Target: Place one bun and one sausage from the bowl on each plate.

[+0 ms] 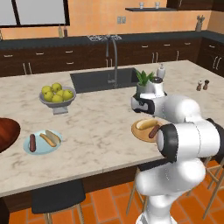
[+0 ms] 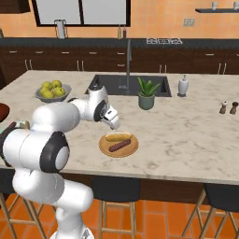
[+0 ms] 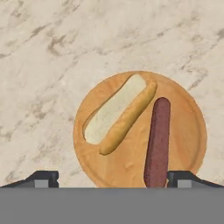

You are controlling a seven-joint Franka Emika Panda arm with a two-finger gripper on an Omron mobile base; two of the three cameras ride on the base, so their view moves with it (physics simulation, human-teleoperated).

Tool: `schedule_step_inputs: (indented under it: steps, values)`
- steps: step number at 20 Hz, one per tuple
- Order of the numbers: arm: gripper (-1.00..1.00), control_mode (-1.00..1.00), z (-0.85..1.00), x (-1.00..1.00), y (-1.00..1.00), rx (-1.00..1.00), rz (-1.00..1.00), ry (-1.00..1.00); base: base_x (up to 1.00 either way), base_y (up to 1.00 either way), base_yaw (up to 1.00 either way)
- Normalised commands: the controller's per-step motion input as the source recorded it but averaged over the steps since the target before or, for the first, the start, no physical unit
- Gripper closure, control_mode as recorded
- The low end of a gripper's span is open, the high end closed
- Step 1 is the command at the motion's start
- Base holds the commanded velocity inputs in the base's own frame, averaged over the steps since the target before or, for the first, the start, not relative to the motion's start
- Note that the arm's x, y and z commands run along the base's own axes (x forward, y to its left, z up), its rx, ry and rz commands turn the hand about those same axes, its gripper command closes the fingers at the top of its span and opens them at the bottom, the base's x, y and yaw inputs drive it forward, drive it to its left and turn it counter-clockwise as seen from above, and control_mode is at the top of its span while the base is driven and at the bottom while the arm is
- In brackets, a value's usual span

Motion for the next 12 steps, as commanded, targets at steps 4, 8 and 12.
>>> schedule_step_inputs:
  steps: [4, 8, 12]
  values:
    - [-1.0, -1.0, 1.0, -0.38, 0.92, -0.4, 0.01, 0.11, 0.0, 0.0, 0.0]
    - [-1.0, -1.0, 0.73, -1.0, 0.21, -0.1, 0.06, 0.02, 0.0, 0.0, 0.0]
    - [-1.0, -1.0, 0.11, -1.0, 0.0, 0.0, 0.12, 0.0, 0.0, 0.0, 0.0]
